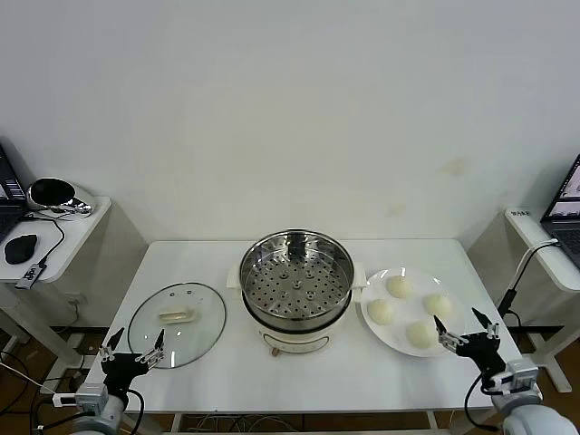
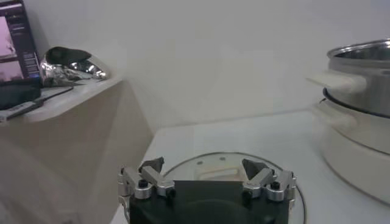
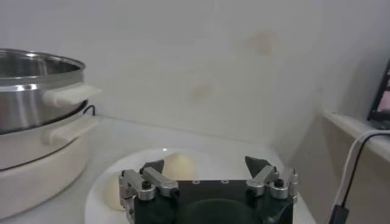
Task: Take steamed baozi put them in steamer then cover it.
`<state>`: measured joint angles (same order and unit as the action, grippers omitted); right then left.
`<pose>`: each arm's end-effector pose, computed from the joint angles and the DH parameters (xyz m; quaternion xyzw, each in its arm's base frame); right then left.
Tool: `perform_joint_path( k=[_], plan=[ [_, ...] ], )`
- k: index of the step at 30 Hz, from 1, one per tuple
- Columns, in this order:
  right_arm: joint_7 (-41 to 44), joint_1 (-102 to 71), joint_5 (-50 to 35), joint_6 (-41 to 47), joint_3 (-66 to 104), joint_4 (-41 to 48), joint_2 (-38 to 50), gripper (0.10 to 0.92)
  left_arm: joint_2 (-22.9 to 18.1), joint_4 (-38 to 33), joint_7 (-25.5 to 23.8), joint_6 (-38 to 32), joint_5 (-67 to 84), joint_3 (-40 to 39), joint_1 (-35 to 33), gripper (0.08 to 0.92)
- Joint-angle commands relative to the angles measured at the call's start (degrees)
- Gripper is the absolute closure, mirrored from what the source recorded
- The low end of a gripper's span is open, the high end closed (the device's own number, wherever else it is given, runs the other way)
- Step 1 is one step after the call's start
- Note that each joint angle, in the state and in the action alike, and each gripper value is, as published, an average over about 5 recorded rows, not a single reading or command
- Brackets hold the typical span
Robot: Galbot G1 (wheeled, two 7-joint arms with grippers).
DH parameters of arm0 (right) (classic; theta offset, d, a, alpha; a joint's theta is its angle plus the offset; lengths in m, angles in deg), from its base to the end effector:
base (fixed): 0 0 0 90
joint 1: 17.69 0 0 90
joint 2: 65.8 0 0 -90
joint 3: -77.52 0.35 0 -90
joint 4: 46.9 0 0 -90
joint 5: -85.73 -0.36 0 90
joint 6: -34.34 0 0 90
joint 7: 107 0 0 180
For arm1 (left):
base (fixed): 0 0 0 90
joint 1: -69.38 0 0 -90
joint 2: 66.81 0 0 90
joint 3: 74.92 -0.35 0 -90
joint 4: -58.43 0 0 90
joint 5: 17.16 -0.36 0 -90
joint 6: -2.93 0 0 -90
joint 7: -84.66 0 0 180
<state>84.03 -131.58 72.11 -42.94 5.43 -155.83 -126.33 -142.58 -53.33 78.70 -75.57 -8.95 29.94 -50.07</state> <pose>0.2349 -0.2059 -0.2698 0.0271 -0.9800 0.1562 0.1206 0.1886 0.1363 -0.3233 0.0241 -0.9852 -0.0807 0.1490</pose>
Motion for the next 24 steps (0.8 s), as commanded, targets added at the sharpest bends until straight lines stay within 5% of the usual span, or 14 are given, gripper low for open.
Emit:
perform_joint_path(
  k=[1, 11, 18, 24],
  plan=[
    [7.3, 7.5, 11.8, 3.1, 1.5, 0.7, 10.1, 0.203, 0.3, -1.6, 0.3, -0.2, -1.7, -1.6, -1.5, 0.177],
    [36.4, 35.2, 29.4, 4.5, -17.9, 10.3, 28.4, 0.203, -2.0, -3.1, 1.2, -0.1, -4.3, -1.8, -2.3, 0.177],
    [60.1, 58.8, 41.8, -1.3, -37.0, 20.6, 26.7, 0.203, -3.8, -7.1, 0.9, -0.1, -4.7, -1.2, -4.3, 0.177],
    [63.5, 73.1, 44.7, -4.6, -57.1, 30.6, 23.1, 0.203, -5.1, -10.1, 0.8, 0.0, -5.1, -1.2, -5.4, 0.177]
  ],
)
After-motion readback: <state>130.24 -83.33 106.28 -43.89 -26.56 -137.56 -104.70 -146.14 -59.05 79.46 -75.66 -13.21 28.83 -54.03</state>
